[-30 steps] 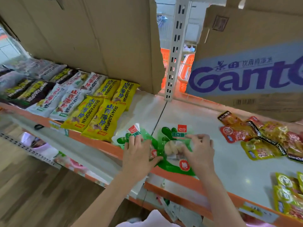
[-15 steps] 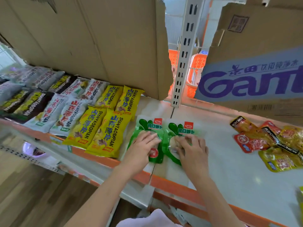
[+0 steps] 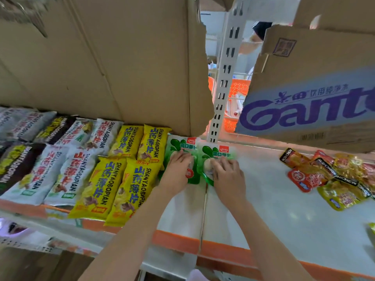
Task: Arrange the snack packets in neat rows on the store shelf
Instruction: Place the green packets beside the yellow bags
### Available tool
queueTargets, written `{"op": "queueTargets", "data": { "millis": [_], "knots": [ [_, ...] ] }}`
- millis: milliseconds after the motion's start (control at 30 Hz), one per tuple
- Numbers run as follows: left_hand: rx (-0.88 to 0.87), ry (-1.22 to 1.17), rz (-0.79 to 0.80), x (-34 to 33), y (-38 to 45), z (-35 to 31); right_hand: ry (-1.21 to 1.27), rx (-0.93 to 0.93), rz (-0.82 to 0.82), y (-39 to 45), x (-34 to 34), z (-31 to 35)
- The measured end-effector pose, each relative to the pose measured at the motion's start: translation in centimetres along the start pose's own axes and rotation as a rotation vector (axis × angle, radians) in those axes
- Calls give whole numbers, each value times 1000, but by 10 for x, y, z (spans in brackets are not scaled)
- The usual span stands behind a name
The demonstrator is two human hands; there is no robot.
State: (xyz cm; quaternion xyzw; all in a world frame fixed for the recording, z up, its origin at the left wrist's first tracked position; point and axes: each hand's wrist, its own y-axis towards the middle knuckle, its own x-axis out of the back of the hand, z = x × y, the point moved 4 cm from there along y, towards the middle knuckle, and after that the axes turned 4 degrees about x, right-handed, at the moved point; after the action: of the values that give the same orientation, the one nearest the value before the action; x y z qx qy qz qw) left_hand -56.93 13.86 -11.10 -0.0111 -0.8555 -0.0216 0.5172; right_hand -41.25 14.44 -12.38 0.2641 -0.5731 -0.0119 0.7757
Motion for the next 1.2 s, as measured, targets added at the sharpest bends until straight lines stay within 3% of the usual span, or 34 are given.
{"op": "queueTargets", "data": {
  "millis": [200, 400, 500, 567, 800, 1200],
  "knots": [
    [-42, -1, 25, -1, 1, 5, -50, -51, 112, 2, -7, 2],
    [-41, 62, -42, 2, -16, 3, -65, -153, -80, -23, 25, 3],
    [-59, 98, -74, 6, -41, -11, -92, -234, -72, -57, 41, -5],
    [-163, 71, -66, 3, -56, -28, -117, -290, -72, -85, 52, -10],
    [-544, 92, 43, -37, -88, -117, -146, -477, -105, -170, 106, -35],
    [-673, -10, 192, -130, -149, -313, -231, -862, -251, -327, 225, -165]
  ]
}}
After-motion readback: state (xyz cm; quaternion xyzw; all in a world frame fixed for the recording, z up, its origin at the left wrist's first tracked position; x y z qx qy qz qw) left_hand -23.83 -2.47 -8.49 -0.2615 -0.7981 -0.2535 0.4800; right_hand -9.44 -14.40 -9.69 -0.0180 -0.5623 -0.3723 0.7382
